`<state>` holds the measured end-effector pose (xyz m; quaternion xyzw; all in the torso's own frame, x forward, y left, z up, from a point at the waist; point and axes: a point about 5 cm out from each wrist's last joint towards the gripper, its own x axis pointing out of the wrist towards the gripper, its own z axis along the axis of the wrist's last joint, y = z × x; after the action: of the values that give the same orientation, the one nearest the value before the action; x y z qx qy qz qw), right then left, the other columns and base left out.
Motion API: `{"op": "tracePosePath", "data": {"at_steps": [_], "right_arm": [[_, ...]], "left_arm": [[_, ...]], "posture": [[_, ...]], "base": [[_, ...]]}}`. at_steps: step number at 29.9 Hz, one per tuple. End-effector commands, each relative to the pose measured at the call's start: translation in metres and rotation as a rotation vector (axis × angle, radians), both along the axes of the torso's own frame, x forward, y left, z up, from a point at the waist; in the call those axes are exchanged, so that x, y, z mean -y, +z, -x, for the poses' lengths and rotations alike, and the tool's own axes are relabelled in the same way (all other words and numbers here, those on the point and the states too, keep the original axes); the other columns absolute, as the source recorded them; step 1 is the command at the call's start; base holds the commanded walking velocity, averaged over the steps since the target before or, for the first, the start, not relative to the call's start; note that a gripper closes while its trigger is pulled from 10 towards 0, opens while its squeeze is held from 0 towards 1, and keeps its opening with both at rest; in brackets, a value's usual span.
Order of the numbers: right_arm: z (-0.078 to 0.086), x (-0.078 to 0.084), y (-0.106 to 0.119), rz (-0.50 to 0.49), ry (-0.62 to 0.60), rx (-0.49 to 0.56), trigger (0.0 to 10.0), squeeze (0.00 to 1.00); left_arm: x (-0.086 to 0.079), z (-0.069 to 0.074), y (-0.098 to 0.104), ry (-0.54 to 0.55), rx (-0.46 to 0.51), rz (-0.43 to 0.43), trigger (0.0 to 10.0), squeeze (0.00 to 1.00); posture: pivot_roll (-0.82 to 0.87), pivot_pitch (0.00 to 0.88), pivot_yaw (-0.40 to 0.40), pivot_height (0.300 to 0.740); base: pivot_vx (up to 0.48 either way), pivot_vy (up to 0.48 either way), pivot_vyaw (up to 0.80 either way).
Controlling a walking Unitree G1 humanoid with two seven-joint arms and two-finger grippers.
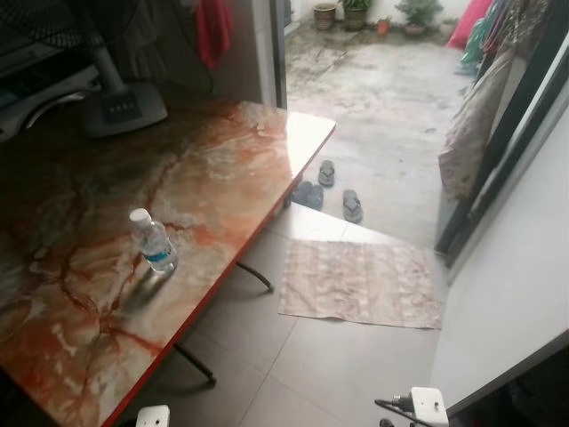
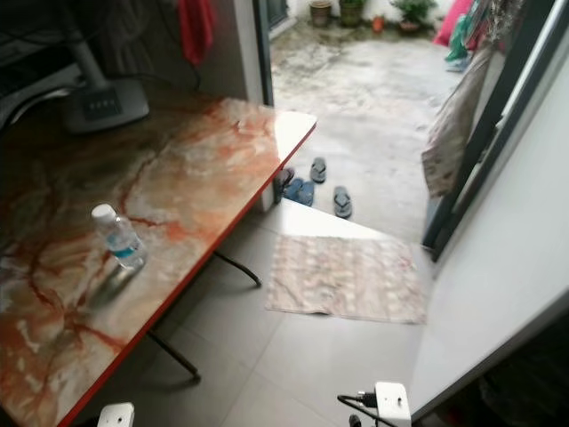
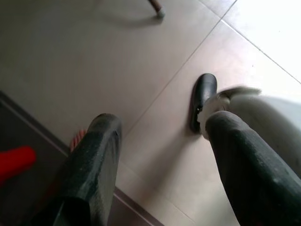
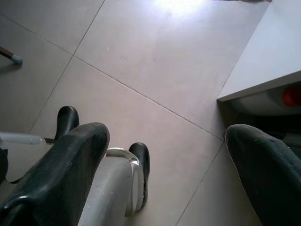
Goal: Restocking fridge
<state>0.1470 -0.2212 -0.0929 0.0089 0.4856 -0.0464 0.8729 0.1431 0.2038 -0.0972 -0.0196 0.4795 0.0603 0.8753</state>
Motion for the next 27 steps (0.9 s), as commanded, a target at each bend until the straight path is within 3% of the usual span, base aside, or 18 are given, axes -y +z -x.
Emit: {"op": "tracePosePath", "data": {"at_steps": [1, 16, 24, 27], "right_arm": [[-0.0009, -0.006, -0.0009, -0.012, 0.013, 0.0, 10.0, 0.0], [-0.0014, -0.0059, -0.0006, -0.02, 0.008, 0.006, 10.0, 0.0], [-0.002, -0.006, -0.0002, -0.022, 0.007, 0.014, 10.0, 0.0], [-0.0024, -0.0057, 0.0, -0.011, 0.017, 0.015, 10.0, 0.0]], "left_arm": [[-0.007, 0.008, -0.002, 0.001, -0.033, -0.019, 10.0, 0.0], [-0.0069, 0.0076, -0.0018, -0.004, -0.032, -0.025, 10.0, 0.0], [-0.0075, 0.0091, -0.0023, 0.005, -0.036, -0.025, 10.0, 0.0], [-0.0077, 0.0092, -0.0023, 0.007, -0.037, -0.026, 10.0, 0.0]], "posture": [[-0.07, 0.059, 0.051, 0.74], [-0.07, 0.056, 0.047, 0.74], [-0.07, 0.058, 0.047, 0.74], [-0.07, 0.061, 0.049, 0.74]], "base": [[0.0, 0.0, 0.8], [0.0, 0.0, 0.8], [0.0, 0.0, 0.0], [0.0, 0.0, 0.73]]}}
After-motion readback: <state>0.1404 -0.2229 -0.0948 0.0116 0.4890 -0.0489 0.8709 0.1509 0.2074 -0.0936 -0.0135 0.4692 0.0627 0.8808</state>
